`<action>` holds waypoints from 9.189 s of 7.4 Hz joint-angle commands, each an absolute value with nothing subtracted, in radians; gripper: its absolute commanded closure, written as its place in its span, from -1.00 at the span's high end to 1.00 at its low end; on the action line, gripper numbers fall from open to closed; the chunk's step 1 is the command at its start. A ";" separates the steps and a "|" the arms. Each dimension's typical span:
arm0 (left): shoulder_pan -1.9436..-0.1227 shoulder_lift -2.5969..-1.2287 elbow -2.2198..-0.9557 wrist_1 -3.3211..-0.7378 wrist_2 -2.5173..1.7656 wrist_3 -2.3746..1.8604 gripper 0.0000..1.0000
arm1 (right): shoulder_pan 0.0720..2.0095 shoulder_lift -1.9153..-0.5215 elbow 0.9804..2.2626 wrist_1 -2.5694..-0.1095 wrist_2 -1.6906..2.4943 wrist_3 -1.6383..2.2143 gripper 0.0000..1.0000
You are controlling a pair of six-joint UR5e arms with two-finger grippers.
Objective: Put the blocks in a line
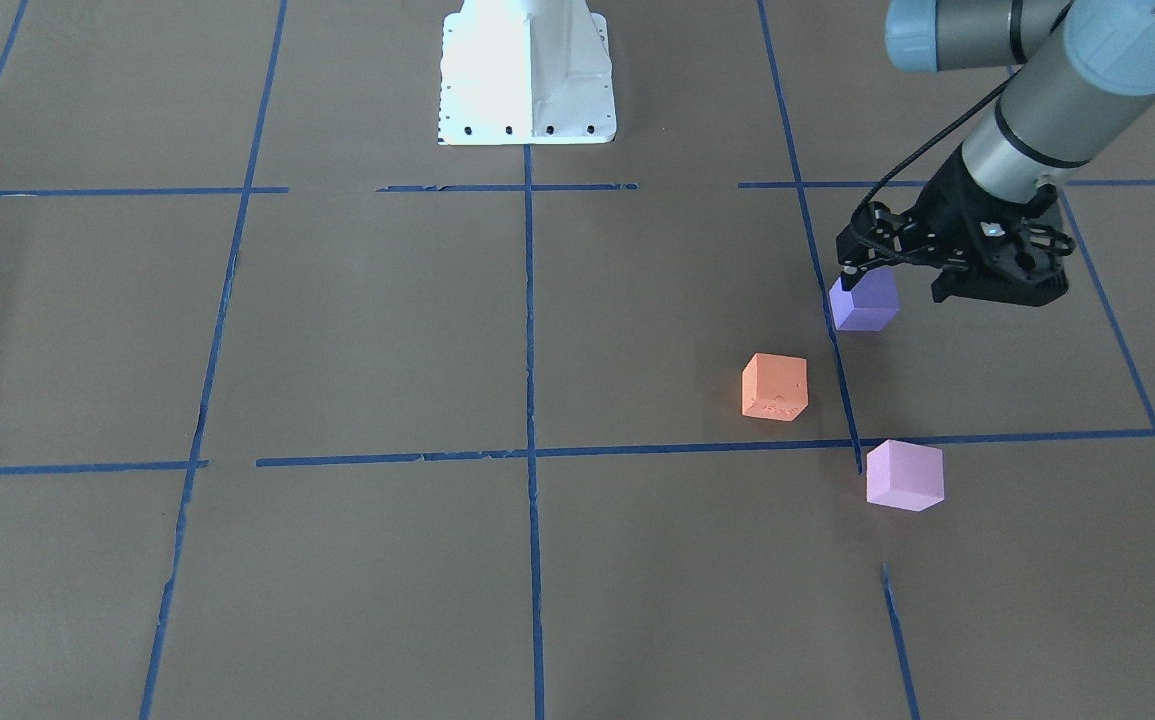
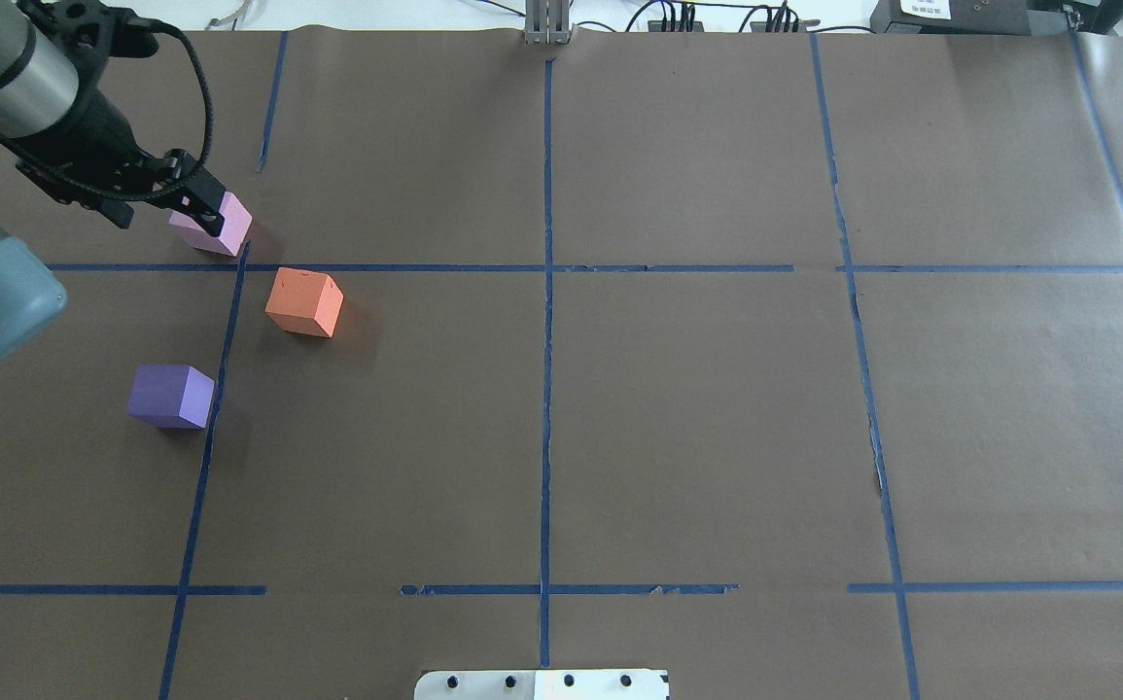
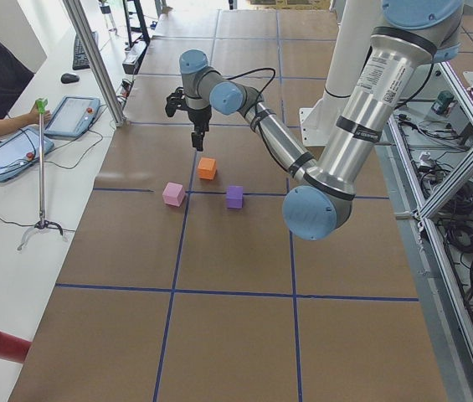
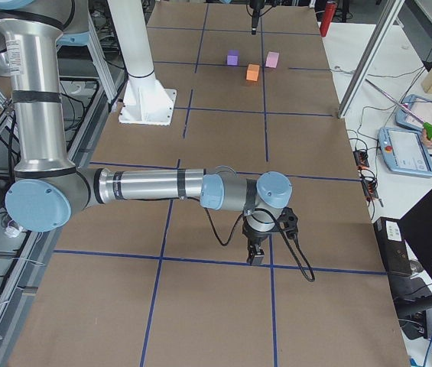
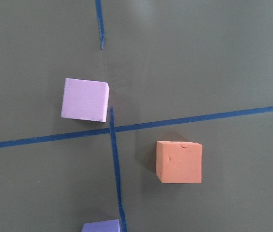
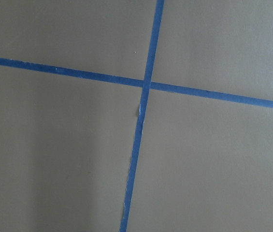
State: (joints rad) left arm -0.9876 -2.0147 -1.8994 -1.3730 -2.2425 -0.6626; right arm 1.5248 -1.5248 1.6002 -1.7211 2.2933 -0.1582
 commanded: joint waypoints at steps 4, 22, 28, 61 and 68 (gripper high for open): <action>-0.881 -2.043 -1.623 -1.638 -2.187 -0.707 1.00 | 1.525 -1.525 1.600 -1.721 2.293 -0.158 1.00; -0.793 -2.091 -1.457 -1.825 -2.138 -0.839 0.65 | 1.525 -1.525 1.600 -1.721 2.293 -0.160 1.00; -0.914 -2.085 -1.661 -1.570 -2.148 -0.737 -0.84 | 1.525 -1.525 1.600 -1.721 2.293 -0.158 1.00; -0.974 -1.963 -1.448 -1.707 -2.362 -0.580 1.00 | 1.525 -1.525 1.600 -1.721 2.293 -0.158 1.00; -1.230 -1.959 -1.649 -1.443 -2.350 -0.344 1.00 | 1.525 -1.525 1.600 -1.721 2.293 -0.158 1.00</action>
State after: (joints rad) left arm -1.1503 -1.9637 -1.5893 -1.5614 -2.3574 -0.4796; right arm 1.5248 -1.5248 1.6003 -1.7212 2.2933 -0.1587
